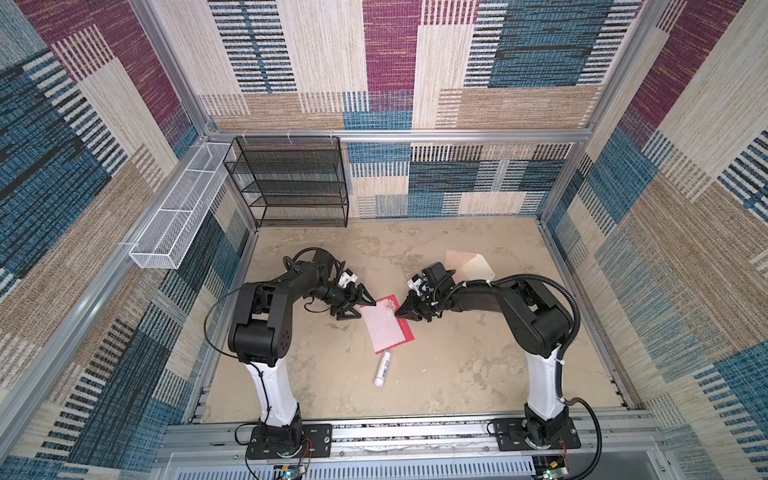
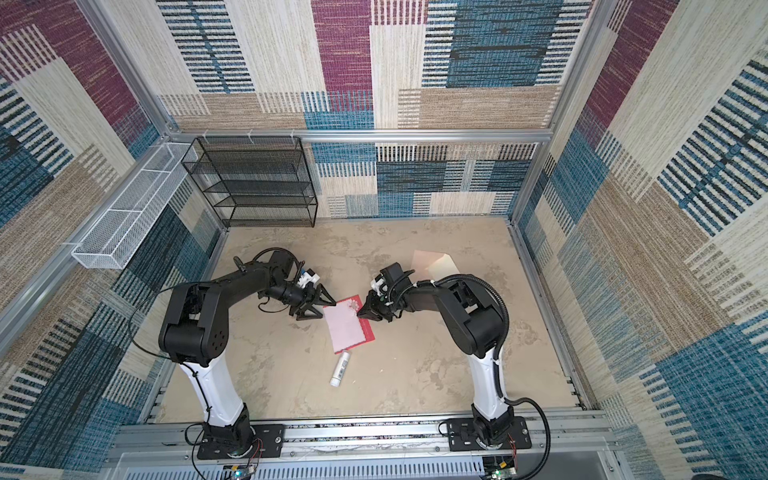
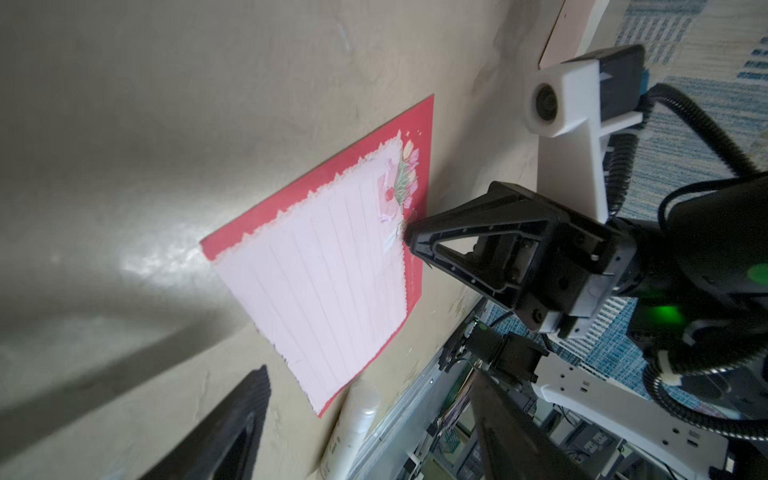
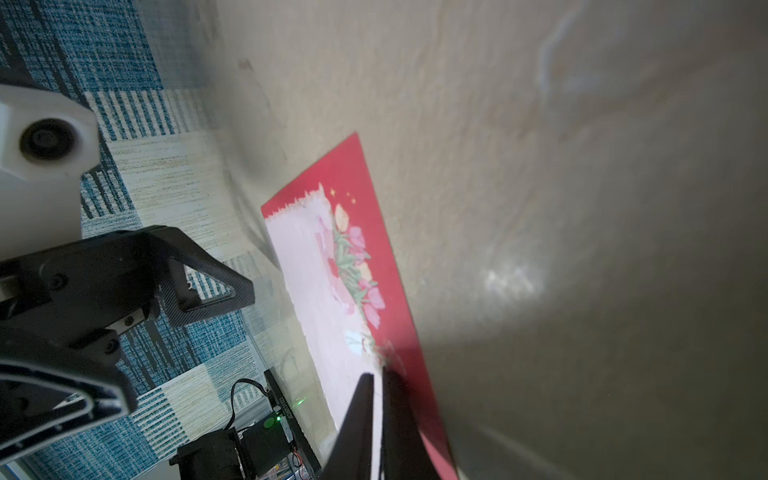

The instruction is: Place the letter into the envelope and seal it

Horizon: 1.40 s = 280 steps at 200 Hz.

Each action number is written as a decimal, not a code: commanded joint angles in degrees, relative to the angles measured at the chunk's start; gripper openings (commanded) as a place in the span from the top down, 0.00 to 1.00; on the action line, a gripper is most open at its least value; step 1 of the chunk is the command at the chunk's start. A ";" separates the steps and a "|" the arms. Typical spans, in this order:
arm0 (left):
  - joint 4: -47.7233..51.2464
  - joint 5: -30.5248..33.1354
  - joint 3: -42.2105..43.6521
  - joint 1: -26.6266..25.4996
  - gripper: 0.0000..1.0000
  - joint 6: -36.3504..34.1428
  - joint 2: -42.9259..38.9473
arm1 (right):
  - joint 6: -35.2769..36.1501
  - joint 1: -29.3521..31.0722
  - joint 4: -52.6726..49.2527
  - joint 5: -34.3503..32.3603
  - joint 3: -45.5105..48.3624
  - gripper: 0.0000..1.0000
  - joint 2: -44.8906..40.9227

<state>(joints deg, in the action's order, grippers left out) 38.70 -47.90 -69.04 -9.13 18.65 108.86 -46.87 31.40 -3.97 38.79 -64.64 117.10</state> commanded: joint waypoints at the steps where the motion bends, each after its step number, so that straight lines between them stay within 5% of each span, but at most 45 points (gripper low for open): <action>1: -5.80 0.94 3.27 -0.02 0.21 6.02 -2.05 | -0.55 0.07 -9.95 -7.22 0.44 0.89 1.35; 61: -12.93 8.04 3.27 -0.02 0.21 11.60 -1.57 | -0.76 0.07 -10.13 -7.18 0.29 0.89 1.01; 195: -0.72 14.24 -7.21 -3.37 0.25 -1.70 7.42 | -0.76 0.07 -10.62 -7.28 0.29 0.89 0.79; 280: 5.42 26.30 -9.07 -3.84 0.20 -6.70 4.89 | -0.59 0.07 -10.70 -7.58 0.48 0.89 0.24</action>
<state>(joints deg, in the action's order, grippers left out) 38.33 -30.39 -77.78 -12.97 14.87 114.10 -46.87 31.44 -4.80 38.13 -64.88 116.75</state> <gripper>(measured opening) 0.793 0.106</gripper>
